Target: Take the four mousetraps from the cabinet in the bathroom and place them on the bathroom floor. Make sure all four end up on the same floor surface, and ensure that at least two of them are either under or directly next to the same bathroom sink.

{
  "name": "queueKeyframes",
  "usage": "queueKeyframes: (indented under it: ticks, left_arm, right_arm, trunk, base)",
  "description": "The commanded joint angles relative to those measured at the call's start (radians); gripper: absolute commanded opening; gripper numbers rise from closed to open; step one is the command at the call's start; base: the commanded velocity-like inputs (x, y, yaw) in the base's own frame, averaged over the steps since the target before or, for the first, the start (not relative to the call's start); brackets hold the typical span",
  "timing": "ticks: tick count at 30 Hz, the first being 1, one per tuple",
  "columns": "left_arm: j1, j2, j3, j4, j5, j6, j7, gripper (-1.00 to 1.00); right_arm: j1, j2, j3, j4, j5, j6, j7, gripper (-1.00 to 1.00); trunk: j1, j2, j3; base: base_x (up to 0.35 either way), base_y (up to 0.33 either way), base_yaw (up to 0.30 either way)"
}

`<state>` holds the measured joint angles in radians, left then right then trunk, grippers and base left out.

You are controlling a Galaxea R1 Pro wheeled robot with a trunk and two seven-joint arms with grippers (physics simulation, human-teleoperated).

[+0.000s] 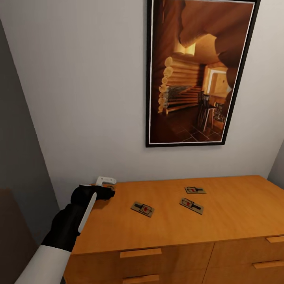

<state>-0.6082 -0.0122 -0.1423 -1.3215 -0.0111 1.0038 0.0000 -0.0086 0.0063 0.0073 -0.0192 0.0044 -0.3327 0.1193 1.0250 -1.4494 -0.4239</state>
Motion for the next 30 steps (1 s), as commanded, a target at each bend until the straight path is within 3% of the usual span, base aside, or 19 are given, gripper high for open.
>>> queueKeyframes:
  ticks: [1,30]
  left_arm:
    - [-0.001,0.0,0.0,0.0,-0.001,0.004,0.0,1.0]
    - [0.0,0.0,0.0,0.016,-0.001,0.004,0.0,1.0]
  right_arm:
    - [-0.001,0.0,0.0,0.001,0.0,-0.003,0.002,1.0]
    - [-0.001,0.001,0.0,0.001,0.0,-0.003,0.002,1.0]
  trunk:
    - [0.0,-0.001,-0.001]
    - [0.0,-0.001,-0.002]
  base:
    - [0.0,0.0,0.0]
    - [0.0,0.0,0.0]
